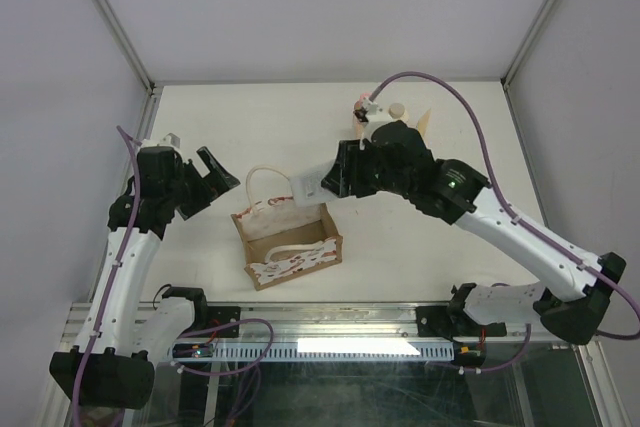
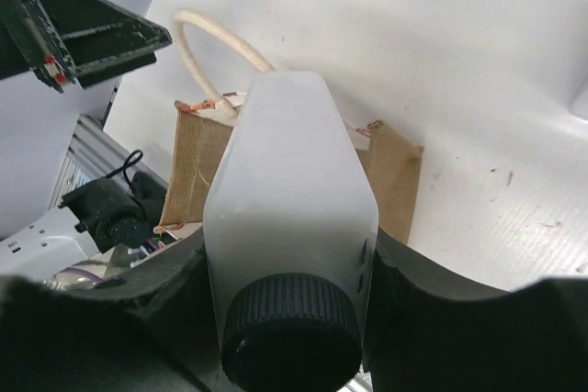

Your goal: Take the personal care products out of the canvas bag

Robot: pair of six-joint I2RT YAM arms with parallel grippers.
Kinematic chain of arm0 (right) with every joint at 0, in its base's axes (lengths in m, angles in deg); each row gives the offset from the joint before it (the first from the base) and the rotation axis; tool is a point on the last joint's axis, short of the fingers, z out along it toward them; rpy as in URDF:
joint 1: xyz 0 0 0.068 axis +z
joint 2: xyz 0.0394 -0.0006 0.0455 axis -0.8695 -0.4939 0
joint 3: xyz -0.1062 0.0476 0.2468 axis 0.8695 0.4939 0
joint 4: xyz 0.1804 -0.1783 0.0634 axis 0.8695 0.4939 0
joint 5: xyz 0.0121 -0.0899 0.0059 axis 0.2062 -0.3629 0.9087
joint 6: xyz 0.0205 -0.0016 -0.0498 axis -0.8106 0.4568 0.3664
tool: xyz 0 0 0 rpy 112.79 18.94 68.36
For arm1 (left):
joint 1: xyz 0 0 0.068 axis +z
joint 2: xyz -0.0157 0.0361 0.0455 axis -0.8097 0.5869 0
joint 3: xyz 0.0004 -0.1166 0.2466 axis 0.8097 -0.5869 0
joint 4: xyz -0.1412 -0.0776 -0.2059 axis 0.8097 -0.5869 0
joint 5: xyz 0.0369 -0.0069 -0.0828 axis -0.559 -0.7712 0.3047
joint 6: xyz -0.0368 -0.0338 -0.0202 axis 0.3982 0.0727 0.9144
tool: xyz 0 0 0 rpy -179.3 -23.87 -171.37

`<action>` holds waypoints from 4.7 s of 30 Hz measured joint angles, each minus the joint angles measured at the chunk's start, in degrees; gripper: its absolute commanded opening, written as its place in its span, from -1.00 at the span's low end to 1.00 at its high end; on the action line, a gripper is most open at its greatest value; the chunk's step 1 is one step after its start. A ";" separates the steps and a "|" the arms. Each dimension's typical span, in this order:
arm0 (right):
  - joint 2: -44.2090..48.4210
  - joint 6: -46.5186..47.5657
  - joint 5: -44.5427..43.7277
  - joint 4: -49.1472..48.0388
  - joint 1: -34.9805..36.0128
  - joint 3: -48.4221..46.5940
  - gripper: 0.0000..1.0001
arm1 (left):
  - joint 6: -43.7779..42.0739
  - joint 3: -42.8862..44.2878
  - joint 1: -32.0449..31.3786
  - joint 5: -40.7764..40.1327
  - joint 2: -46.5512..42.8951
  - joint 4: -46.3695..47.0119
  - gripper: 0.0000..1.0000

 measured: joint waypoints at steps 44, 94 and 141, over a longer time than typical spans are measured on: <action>-18.32 17.40 -10.78 10.23 -33.44 -0.24 -1.00 | 0.02 0.79 0.00 0.00 5.31 2.56 0.98; -32.35 19.96 -3.87 15.89 -34.62 -18.64 0.44 | 0.66 1.36 0.00 -0.07 2.47 2.49 0.98; 29.27 24.17 8.02 -4.66 -34.25 -9.64 0.88 | -8.96 47.01 0.00 -9.66 8.09 -1.84 0.98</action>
